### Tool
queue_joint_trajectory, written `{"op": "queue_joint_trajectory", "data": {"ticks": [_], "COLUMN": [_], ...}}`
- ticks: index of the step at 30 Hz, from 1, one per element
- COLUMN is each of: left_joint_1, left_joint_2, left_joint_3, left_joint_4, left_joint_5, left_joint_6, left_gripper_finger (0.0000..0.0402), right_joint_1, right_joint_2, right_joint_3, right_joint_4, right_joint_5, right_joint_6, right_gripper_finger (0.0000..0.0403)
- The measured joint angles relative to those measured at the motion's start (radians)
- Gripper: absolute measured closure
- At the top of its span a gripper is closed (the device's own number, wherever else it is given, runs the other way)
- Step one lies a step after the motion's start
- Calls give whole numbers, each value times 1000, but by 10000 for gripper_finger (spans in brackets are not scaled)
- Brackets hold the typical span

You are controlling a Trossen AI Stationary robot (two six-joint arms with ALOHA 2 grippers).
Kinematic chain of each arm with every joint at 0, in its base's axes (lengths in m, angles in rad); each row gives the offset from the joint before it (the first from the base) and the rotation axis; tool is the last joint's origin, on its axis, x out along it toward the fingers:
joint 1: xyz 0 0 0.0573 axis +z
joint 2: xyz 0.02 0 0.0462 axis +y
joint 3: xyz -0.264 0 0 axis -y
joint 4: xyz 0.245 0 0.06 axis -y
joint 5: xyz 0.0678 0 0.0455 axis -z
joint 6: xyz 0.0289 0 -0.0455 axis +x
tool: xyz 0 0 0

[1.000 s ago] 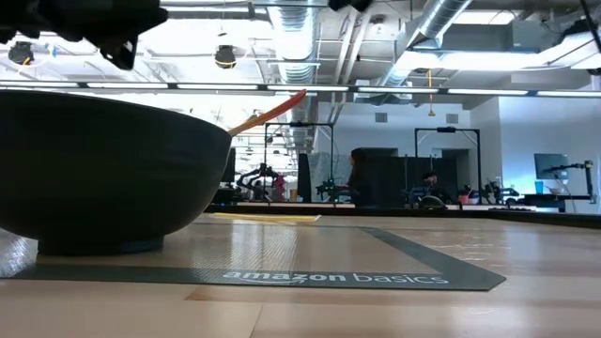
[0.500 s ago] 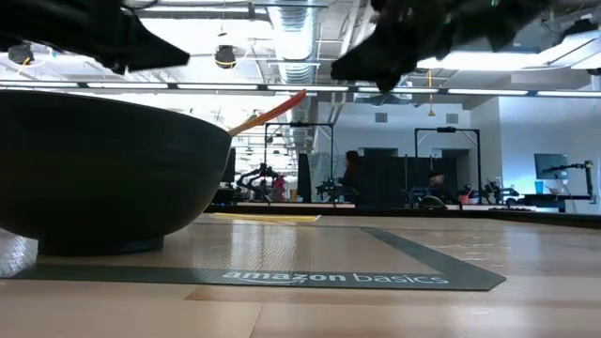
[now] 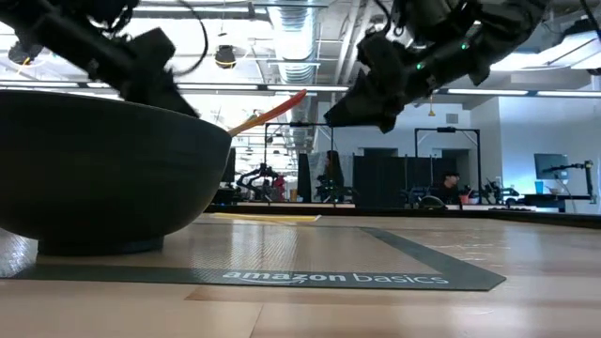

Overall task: Pick & Place Utensil
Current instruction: Put the white cup on the transparent mat to the top left of the black bowl

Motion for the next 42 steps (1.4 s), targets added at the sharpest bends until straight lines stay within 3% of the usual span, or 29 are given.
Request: {"op": "queue_joint_trajectory", "data": {"ticks": [4,18,20,24,31,34,38,42], "left_joint_1": [20,20,19,18,-71,-149,-221,-260], "left_joint_2": [21,161,169,160,128,129,165,239], "left_joint_3": [0,-46,-45,-44,14,131,365,519], "left_joint_4": [-111,-127,-115,-110,-123,-288,-705,-987], "left_joint_5": [31,-29,-56,-81,31,39,56,185], "left_joint_6": [-40,-42,-40,-12,-28,-40,-176,-347], "left_gripper_finger": [320,321,331,388,394,394,394,393], "right_joint_1": [2,5,7,9,9,9,9,9], "right_joint_2": [50,83,83,83,83,83,83,83], "right_joint_3": [3,45,45,45,45,45,45,45], "right_joint_4": [33,33,30,30,25,23,23,23], "right_joint_5": [-2,-119,-127,-128,-128,-129,-129,-129], "right_joint_6": [0,0,0,0,0,0,0,0], "right_gripper_finger": [301,301,301,301,301,301,301,301]}}
